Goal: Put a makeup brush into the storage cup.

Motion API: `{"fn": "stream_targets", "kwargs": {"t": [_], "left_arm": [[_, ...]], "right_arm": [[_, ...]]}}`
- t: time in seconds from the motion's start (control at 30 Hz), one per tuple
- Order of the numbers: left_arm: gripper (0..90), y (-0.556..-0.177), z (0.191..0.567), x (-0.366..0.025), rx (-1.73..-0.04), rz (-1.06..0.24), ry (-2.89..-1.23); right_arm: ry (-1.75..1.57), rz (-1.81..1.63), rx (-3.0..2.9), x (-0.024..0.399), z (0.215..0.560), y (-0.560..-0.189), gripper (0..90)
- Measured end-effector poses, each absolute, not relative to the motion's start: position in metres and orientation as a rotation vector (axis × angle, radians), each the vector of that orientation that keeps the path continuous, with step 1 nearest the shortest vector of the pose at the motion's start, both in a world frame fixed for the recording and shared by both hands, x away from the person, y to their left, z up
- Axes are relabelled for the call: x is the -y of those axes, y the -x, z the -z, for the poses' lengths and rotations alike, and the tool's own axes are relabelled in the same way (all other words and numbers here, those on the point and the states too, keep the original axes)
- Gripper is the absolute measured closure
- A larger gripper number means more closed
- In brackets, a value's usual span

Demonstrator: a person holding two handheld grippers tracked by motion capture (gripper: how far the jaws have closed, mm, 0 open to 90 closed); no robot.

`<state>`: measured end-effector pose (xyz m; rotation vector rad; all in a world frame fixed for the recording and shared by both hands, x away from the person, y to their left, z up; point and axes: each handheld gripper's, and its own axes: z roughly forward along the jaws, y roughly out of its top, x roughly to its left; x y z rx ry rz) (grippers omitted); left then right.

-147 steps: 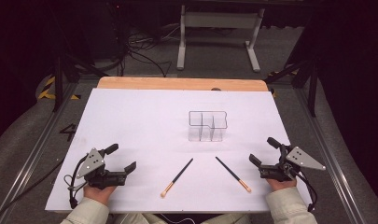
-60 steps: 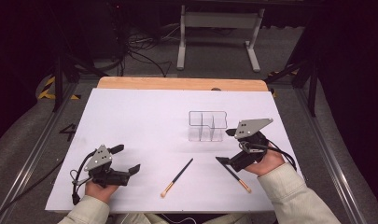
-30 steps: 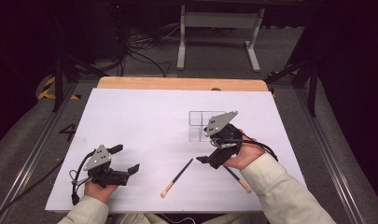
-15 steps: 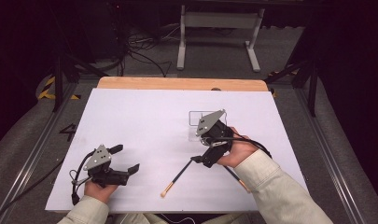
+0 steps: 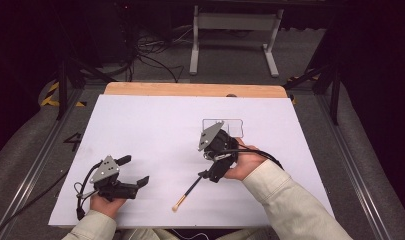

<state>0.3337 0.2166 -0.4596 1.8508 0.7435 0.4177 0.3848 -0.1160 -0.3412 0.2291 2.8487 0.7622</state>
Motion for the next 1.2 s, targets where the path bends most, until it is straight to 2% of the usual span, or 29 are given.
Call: {"fn": "stream_targets", "kwargs": {"t": [1.2], "left_arm": [[2.9, -0.334, 0.460, -0.217, -0.753, -0.426, -1.853]], "right_arm": [[-0.095, -0.527, -2.964, 0.080, 0.380, -0.383, 12.5]]}}
